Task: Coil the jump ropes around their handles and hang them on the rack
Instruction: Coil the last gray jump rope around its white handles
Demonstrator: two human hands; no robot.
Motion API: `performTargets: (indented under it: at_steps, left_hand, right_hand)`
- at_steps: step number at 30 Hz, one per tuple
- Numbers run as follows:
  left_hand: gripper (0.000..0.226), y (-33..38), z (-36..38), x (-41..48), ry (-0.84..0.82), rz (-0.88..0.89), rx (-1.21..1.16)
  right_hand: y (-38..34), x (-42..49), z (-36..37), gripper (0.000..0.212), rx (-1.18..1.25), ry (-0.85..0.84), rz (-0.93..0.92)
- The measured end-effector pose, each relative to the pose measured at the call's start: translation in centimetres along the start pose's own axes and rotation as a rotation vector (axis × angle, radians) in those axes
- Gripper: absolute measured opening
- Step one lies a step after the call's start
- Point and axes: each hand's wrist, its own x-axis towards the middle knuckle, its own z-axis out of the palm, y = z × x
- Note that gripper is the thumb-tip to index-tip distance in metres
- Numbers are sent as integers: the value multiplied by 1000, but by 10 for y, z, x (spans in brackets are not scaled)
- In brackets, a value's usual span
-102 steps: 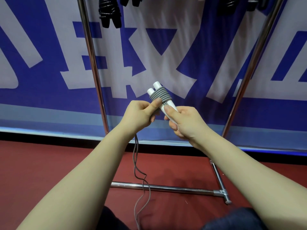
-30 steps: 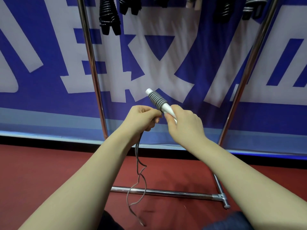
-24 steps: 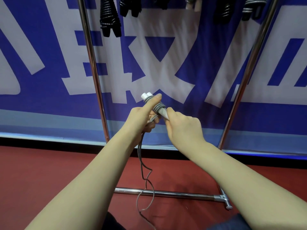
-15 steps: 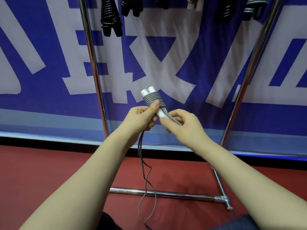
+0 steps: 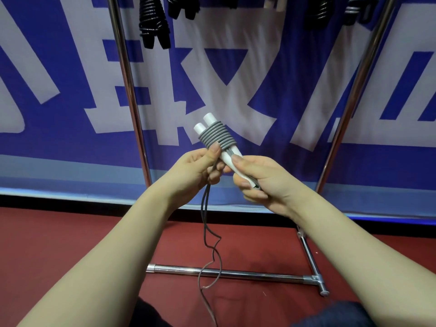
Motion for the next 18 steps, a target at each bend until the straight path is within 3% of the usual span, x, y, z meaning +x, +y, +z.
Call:
performTargets:
  at_steps: [3, 10, 18]
  left_hand:
    - [41, 3, 4, 0, 59, -19, 4]
    - [58, 6, 10, 3, 327, -116, 257]
    - [32, 4, 14, 5, 345, -168, 66]
  right_hand:
    - [-4, 0, 4, 33, -70, 79, -49]
    - [-6, 3, 1, 28, -293, 289, -136]
    - [4, 6, -7, 32, -942, 466, -215]
